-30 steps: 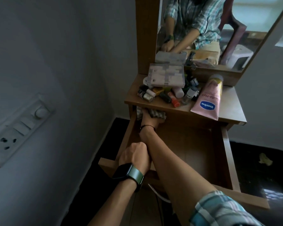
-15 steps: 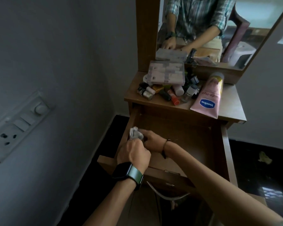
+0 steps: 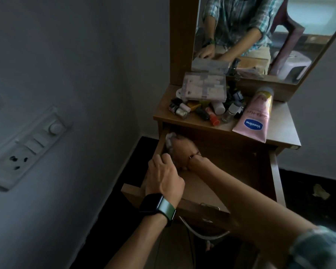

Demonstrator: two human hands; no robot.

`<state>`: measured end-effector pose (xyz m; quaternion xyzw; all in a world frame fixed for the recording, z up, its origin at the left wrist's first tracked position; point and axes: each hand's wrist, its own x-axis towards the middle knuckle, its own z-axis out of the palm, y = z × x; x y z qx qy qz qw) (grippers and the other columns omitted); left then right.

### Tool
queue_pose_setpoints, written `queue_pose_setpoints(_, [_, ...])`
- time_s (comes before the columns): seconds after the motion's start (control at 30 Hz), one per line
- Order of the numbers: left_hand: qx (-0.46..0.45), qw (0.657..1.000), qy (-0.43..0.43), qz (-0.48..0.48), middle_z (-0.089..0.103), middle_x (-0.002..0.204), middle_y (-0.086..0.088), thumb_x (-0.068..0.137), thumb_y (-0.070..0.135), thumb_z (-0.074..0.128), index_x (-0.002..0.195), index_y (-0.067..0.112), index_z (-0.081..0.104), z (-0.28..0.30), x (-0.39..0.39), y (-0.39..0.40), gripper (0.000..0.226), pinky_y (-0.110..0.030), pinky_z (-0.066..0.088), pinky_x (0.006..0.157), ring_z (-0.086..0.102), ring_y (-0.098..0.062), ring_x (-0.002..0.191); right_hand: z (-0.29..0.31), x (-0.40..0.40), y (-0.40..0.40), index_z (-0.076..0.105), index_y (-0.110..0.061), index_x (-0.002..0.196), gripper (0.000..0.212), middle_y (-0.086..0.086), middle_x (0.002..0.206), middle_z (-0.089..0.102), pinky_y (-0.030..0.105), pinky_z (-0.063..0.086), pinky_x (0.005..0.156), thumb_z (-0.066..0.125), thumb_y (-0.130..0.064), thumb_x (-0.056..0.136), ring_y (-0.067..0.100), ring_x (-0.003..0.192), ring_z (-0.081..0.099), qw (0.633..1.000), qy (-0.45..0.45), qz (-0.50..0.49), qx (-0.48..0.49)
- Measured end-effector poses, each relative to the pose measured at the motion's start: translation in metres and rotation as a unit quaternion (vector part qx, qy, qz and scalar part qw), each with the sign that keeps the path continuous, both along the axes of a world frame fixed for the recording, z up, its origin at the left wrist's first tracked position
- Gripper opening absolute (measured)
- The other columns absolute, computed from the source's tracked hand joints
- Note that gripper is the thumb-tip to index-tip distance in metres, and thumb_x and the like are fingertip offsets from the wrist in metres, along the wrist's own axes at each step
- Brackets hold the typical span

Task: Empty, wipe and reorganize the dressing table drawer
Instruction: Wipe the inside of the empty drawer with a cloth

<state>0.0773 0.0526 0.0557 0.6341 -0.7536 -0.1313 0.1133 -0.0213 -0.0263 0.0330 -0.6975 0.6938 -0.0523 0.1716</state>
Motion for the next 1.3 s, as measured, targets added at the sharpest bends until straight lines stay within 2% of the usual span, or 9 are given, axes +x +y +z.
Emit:
queue_pose_setpoints(0.17, [-0.012,1.000,0.023,0.005,0.042,0.121,-0.010,0.079,0.003,0.043,0.112,0.014,0.040,0.000,0.000,0.003,0.035,-0.031,0.044,0.085,0.045,-0.024,0.108,-0.002,-0.011,0.078,0.047,-0.007,0.130,0.036,0.015,0.135,0.047,0.044,0.034,0.108,0.045,-0.016,0.096,0.030,0.126,0.044,0.956,0.046,0.229,0.177])
queue_pose_setpoints(0.3, [-0.011,1.000,0.011,-0.003,0.043,0.121,-0.008,0.079,0.004,0.043,0.113,0.015,0.040,0.001,0.000,0.006,0.035,-0.029,0.044,0.083,0.046,-0.023,0.108,-0.006,-0.027,0.067,0.056,-0.007,0.117,0.026,0.014,0.114,0.060,0.039,0.047,0.093,0.050,-0.012,0.092,0.026,0.104,0.056,0.932,0.010,0.262,0.250])
queue_pose_setpoints(0.47, [0.004,1.000,-0.002,0.001,0.042,0.124,-0.009,0.079,0.005,0.045,0.114,0.014,0.040,0.000,0.001,-0.002,0.036,-0.030,0.044,0.086,0.045,-0.024,0.111,-0.002,-0.012,0.055,0.057,-0.008,0.110,0.027,0.000,0.076,0.049,0.028,0.041,0.061,0.048,-0.029,0.094,0.015,0.066,0.048,0.956,0.100,0.213,0.173])
queue_pose_setpoints(0.6, [0.006,1.000,-0.017,-0.010,0.042,0.125,-0.010,0.082,0.006,0.044,0.115,0.013,0.040,0.002,-0.002,0.000,0.035,-0.031,0.043,0.089,0.045,-0.025,0.114,-0.014,-0.024,0.032,0.043,-0.026,0.134,0.040,0.009,0.126,0.054,0.032,0.044,0.074,0.042,-0.034,0.095,0.028,0.109,0.055,0.982,0.100,0.116,0.111])
queue_pose_setpoints(0.63, [0.008,1.000,-0.018,-0.009,0.042,0.126,-0.010,0.081,0.005,0.044,0.115,0.013,0.040,0.002,-0.002,0.001,0.035,-0.031,0.043,0.089,0.044,-0.025,0.115,-0.017,-0.027,0.024,0.034,-0.029,0.140,0.046,0.009,0.141,0.043,0.037,0.045,0.088,0.041,-0.035,0.095,0.028,0.125,0.045,0.986,0.095,0.096,0.094])
queue_pose_setpoints(0.7, [0.010,1.000,-0.018,-0.005,0.042,0.125,-0.009,0.080,0.004,0.044,0.114,0.013,0.040,0.001,-0.002,0.002,0.035,-0.031,0.042,0.090,0.044,-0.025,0.115,-0.021,-0.032,0.008,0.019,-0.029,0.147,0.054,0.001,0.157,0.015,0.046,0.026,0.112,0.035,-0.039,0.096,0.025,0.144,0.015,0.990,0.097,0.080,0.062])
queue_pose_setpoints(0.9, [0.009,1.000,-0.021,-0.004,0.043,0.124,-0.008,0.078,0.005,0.044,0.112,0.014,0.041,-0.002,-0.006,-0.001,0.035,-0.030,0.042,0.087,0.045,-0.024,0.112,-0.031,-0.031,-0.008,0.009,-0.024,0.149,0.062,0.000,0.159,0.007,0.048,0.016,0.115,0.036,-0.039,0.095,0.021,0.147,0.002,0.988,0.134,0.064,0.051])
queue_pose_setpoints(1.17, [0.013,0.999,-0.030,0.004,0.043,0.126,-0.009,0.078,0.003,0.043,0.112,0.012,0.041,-0.002,-0.008,-0.005,0.035,-0.030,0.041,0.091,0.044,-0.025,0.115,-0.033,-0.017,-0.010,0.021,-0.023,0.146,0.053,0.004,0.154,0.013,0.053,0.040,0.098,0.036,-0.033,0.096,0.034,0.137,0.021,0.986,0.166,-0.009,0.025])
queue_pose_setpoints(1.3, [0.017,0.999,-0.032,-0.006,0.041,0.129,-0.009,0.079,0.005,0.044,0.116,0.012,0.040,-0.004,-0.005,-0.005,0.037,-0.031,0.042,0.092,0.043,-0.025,0.117,-0.029,-0.027,0.003,0.017,-0.014,0.146,0.049,0.013,0.152,0.019,0.056,0.037,0.101,0.026,-0.030,0.100,0.044,0.133,0.026,0.978,0.191,-0.060,0.059])
